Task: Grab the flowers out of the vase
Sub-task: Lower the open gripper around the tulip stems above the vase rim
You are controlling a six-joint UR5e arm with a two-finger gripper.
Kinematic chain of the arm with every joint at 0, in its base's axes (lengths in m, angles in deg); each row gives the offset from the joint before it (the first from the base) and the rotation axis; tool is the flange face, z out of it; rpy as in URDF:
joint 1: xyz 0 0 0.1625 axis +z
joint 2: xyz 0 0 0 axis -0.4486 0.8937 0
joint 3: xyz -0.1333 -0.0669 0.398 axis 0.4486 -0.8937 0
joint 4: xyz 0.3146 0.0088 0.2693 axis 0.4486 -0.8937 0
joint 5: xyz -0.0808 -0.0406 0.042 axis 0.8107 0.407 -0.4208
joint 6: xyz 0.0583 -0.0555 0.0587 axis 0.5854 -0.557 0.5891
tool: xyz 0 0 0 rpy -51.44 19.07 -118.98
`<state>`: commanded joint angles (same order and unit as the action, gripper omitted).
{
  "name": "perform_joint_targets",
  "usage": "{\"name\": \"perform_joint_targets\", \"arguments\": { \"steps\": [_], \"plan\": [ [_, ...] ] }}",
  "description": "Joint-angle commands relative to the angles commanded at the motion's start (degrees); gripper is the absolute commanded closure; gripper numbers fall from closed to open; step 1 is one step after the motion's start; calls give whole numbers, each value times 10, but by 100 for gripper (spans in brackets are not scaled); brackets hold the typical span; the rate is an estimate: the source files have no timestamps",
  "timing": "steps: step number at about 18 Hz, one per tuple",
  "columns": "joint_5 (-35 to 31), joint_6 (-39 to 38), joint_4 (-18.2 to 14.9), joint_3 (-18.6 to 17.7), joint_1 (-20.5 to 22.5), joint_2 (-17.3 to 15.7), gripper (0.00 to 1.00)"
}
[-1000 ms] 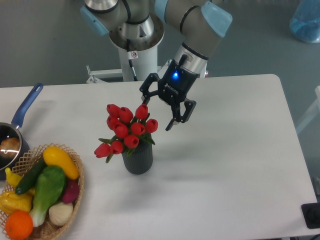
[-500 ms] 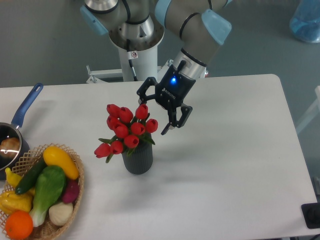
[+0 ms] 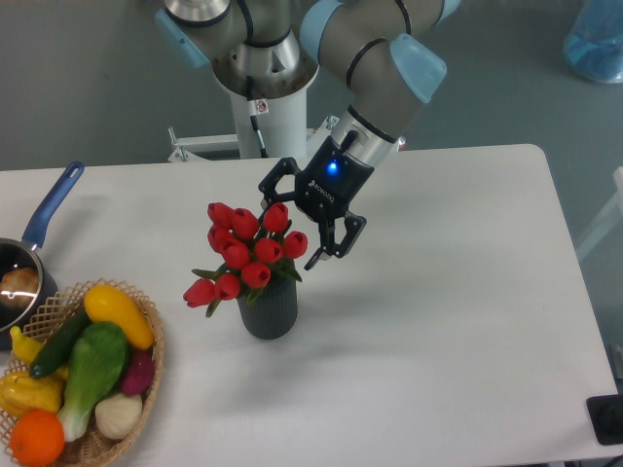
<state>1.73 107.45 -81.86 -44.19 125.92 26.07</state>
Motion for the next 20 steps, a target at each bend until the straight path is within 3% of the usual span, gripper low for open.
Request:
{"name": "perform_joint_targets", "arguments": {
  "steps": [6,18,20],
  "plan": [
    [4,-7,46,2,-14,25,0],
    [5,-7,48,6,-27,36,0],
    [5,-5,49,11,-27,42,7]
  ]
}}
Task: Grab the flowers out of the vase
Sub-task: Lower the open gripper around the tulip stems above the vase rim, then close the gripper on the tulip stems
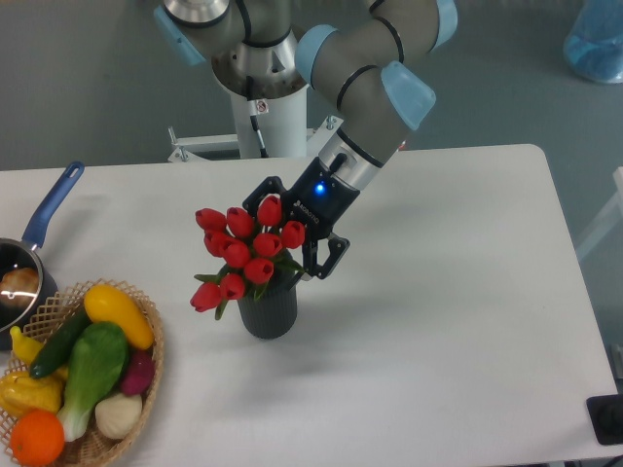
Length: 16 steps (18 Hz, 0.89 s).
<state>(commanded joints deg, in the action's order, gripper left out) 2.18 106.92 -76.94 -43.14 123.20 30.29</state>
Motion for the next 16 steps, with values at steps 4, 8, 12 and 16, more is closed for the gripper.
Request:
{"name": "perform_joint_targets", "arguments": {
  "steps": [4,8,12,16],
  "plan": [
    [10,4,1,4,1,4,28],
    [8,5,2,4,3,4,37],
    [13,10,0,9,3,4,46],
    [14,11,0,6,3,4,56]
  ]
}}
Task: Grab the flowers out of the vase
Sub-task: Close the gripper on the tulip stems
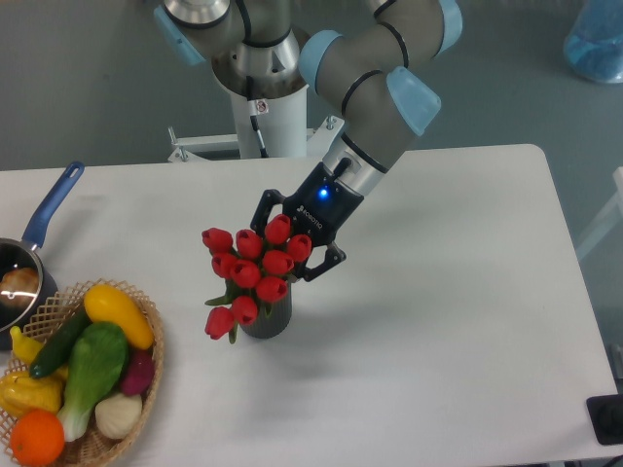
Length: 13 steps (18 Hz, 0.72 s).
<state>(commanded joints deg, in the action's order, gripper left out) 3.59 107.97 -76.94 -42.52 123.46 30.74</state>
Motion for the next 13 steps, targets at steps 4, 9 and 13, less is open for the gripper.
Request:
{"name": "perform_joint_targets", "arguments": {
  "steps": [4,9,13],
  "plan": [
    [5,1,0,-4,0,-1,64],
    [25,0,0,-4,2,-2,67],
    [33,1,0,-4,2,-5,71]
  ]
}}
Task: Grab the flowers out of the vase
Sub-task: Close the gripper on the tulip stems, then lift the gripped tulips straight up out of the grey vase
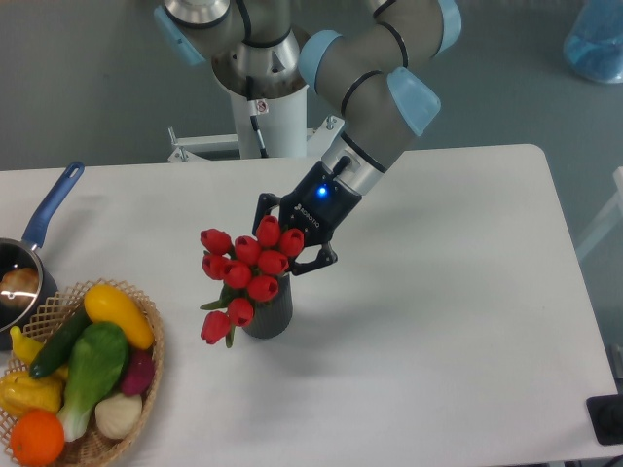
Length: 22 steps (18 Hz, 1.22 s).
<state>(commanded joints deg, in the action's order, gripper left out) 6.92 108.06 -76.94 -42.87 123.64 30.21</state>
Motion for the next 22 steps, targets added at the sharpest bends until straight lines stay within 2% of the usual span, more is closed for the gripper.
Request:
{"name": "perform_joint_targets", "arguments": {
  "steps": [10,17,22],
  "plan": [
    [23,-2,-7,2,5,-24,71],
    [62,-8,-9,7,35,-53,71],
    [63,-10,-11,7,46,-69,71]
  ]
}}
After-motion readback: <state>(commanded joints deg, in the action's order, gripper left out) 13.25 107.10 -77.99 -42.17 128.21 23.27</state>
